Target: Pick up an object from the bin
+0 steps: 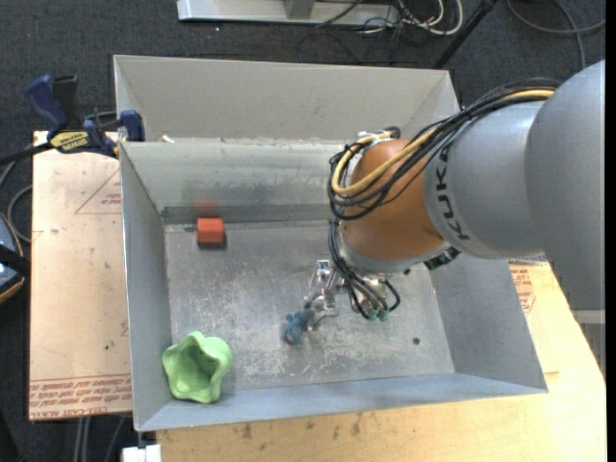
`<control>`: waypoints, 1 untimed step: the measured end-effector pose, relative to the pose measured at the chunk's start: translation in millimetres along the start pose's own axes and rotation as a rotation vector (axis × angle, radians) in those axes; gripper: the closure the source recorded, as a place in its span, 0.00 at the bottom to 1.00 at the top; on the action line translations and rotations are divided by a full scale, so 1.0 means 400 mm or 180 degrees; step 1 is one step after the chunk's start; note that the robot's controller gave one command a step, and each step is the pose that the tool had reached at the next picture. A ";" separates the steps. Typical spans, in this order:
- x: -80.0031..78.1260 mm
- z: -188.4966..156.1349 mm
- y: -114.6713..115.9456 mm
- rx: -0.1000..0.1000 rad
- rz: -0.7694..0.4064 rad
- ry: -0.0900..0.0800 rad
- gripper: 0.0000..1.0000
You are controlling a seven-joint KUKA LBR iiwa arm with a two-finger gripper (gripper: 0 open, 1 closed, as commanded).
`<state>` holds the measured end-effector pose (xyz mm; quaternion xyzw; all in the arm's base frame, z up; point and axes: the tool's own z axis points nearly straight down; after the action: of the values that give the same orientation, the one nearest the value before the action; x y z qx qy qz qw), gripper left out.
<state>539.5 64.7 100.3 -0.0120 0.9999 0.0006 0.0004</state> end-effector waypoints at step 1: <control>-0.026 -0.051 -0.252 0.0014 -0.0495 -0.0010 1.00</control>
Offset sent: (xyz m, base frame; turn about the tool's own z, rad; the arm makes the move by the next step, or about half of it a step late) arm 0.0118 -0.0965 0.0200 -0.1628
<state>552.1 -36.1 120.4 -0.0895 0.9960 -0.0016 0.0020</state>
